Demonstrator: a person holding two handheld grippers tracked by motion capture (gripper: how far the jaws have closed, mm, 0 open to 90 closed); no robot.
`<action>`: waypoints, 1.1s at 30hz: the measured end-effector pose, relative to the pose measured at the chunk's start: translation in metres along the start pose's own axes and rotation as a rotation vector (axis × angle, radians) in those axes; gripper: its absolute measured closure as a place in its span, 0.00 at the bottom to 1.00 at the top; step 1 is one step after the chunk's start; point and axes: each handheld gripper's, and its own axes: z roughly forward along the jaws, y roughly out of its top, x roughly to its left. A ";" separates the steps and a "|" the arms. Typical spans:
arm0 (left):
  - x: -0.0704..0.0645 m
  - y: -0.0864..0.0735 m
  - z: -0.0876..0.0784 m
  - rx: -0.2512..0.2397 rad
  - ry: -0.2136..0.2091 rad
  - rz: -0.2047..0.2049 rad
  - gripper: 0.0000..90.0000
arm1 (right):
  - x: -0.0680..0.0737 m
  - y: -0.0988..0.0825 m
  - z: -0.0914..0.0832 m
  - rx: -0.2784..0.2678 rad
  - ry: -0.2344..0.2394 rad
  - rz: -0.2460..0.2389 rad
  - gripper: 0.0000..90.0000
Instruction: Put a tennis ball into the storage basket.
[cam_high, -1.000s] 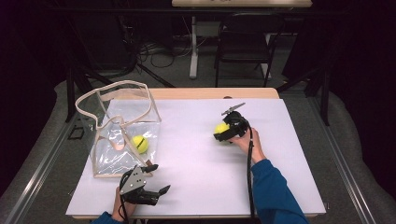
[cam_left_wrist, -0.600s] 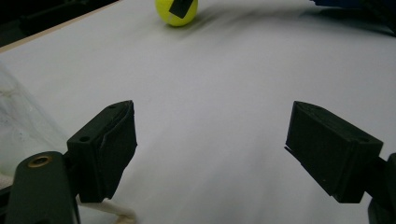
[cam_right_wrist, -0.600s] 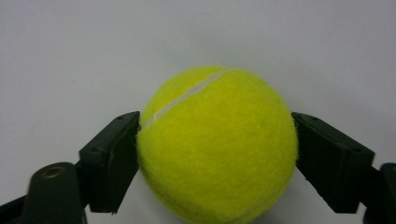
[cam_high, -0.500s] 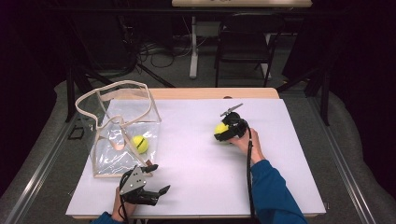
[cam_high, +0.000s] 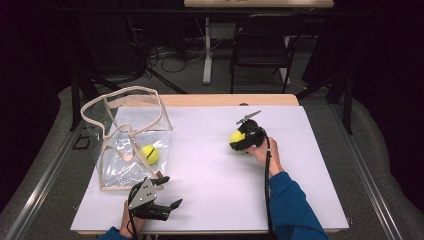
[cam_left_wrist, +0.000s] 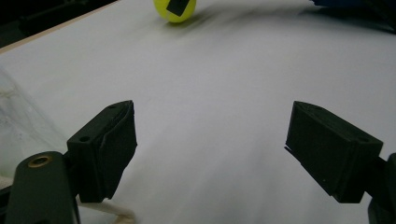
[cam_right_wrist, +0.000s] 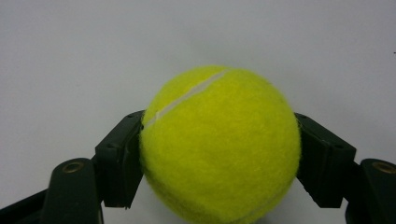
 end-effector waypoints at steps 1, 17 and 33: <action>0.000 0.000 0.000 0.001 -0.001 0.001 0.18 | 0.000 0.000 -0.001 -0.010 0.002 0.003 0.29; 0.000 0.000 0.000 -0.001 0.001 -0.001 0.18 | 0.007 0.004 -0.019 -0.046 -0.013 -0.039 0.29; 0.000 0.000 0.000 -0.002 0.004 0.002 0.18 | 0.015 0.009 -0.037 -0.084 -0.025 -0.069 0.29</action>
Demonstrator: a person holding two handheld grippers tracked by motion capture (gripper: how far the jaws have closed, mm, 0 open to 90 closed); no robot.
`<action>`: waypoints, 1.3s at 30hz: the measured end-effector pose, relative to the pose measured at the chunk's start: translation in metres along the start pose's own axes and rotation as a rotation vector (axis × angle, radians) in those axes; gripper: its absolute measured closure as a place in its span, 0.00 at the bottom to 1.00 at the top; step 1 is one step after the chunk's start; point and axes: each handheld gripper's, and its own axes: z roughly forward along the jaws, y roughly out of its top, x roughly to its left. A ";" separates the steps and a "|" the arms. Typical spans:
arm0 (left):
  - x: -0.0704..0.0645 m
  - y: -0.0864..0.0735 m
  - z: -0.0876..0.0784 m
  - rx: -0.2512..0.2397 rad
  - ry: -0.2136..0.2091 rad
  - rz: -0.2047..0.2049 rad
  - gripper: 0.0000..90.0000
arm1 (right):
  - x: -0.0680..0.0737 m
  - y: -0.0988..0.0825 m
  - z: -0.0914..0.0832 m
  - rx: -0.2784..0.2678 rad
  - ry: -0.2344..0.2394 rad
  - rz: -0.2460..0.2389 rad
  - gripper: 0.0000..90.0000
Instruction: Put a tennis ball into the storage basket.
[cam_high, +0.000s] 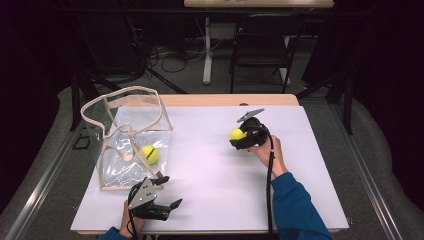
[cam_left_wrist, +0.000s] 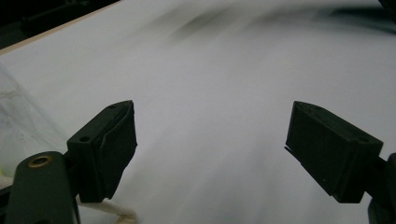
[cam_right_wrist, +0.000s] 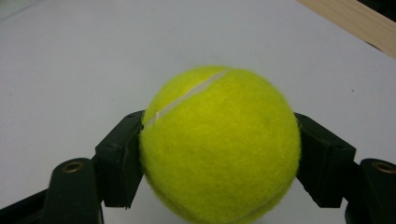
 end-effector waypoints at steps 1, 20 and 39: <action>0.000 0.000 0.000 0.000 0.000 0.000 0.18 | 0.000 0.001 -0.001 0.003 0.003 -0.004 0.29; 0.000 0.000 -0.001 -0.001 0.001 -0.003 0.18 | 0.004 0.009 -0.016 -0.034 0.000 -0.027 0.29; 0.000 0.000 -0.001 -0.002 0.003 -0.001 0.18 | 0.008 0.017 -0.028 -0.068 0.008 -0.038 0.29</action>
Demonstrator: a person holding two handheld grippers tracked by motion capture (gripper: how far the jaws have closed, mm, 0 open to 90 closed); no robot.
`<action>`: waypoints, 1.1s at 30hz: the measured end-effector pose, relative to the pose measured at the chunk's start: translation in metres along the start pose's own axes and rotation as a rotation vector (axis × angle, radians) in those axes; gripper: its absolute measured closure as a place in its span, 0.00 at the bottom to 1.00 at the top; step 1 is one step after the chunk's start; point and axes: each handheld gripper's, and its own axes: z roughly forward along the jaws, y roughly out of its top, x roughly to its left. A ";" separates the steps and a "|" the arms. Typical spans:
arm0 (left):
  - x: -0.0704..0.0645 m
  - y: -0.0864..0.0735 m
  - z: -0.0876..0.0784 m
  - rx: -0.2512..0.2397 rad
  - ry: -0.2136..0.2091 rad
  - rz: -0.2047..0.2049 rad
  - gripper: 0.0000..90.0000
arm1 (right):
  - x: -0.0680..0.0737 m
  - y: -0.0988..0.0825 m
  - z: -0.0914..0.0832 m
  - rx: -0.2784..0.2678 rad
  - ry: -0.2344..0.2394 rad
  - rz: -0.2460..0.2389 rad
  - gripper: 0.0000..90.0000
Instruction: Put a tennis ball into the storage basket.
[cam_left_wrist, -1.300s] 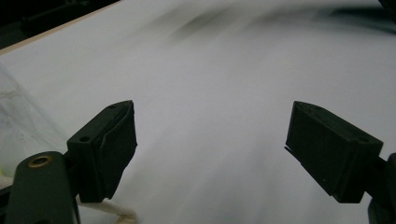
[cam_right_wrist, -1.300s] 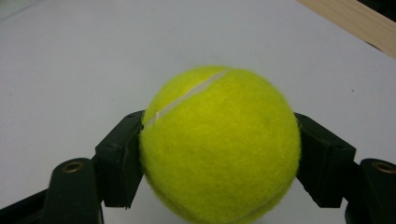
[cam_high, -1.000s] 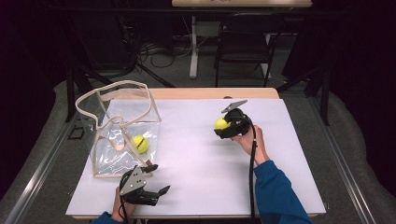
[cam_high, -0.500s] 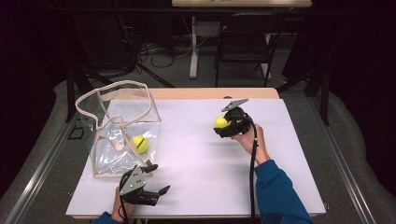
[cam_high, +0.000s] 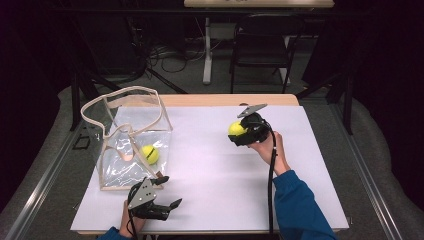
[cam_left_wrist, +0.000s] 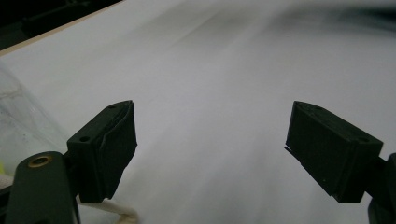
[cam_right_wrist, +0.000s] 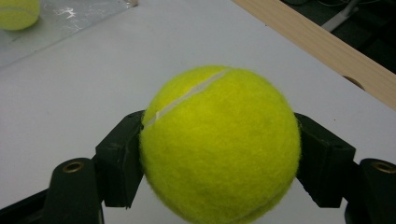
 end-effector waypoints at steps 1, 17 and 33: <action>0.000 0.000 0.000 0.000 0.000 0.000 0.18 | 0.000 0.000 -0.001 0.003 -0.003 -0.002 0.29; 0.000 0.000 0.000 -0.001 0.000 -0.002 0.18 | 0.004 0.010 -0.011 -0.025 -0.002 -0.018 0.29; 0.000 0.000 0.000 -0.002 -0.001 -0.003 0.18 | 0.006 0.019 -0.018 -0.047 -0.003 -0.028 0.29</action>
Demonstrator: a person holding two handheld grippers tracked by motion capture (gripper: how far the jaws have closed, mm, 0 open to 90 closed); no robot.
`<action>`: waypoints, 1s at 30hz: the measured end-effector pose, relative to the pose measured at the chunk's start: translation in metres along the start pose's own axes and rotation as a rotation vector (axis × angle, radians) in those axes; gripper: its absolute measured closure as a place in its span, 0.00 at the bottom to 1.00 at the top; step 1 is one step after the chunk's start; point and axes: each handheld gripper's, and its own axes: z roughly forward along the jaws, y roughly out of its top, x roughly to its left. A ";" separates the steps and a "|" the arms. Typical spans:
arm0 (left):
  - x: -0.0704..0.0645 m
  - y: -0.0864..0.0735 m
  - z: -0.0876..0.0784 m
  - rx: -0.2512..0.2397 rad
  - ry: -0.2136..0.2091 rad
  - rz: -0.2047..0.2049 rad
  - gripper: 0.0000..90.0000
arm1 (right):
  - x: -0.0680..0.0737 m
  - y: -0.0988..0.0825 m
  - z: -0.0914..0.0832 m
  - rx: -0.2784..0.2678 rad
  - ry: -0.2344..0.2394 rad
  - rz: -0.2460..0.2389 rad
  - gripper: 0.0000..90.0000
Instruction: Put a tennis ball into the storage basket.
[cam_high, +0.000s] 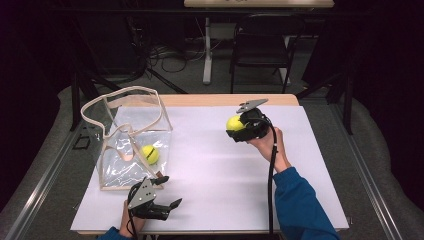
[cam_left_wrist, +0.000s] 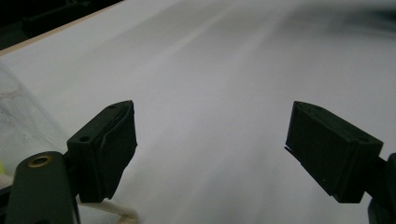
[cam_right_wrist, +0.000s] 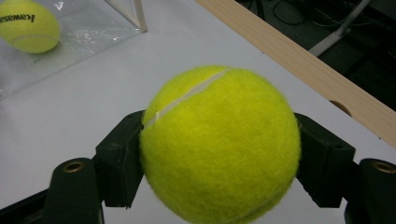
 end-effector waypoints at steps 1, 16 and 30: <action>0.000 0.000 0.000 0.000 0.000 0.000 0.18 | 0.000 0.001 -0.001 -0.001 0.000 -0.001 0.29; 0.000 0.000 0.000 -0.001 0.000 0.000 0.18 | 0.001 0.009 -0.008 -0.030 -0.010 -0.010 0.29; 0.000 0.000 0.000 -0.006 0.004 0.002 0.18 | 0.002 0.018 -0.014 -0.052 -0.010 -0.017 0.29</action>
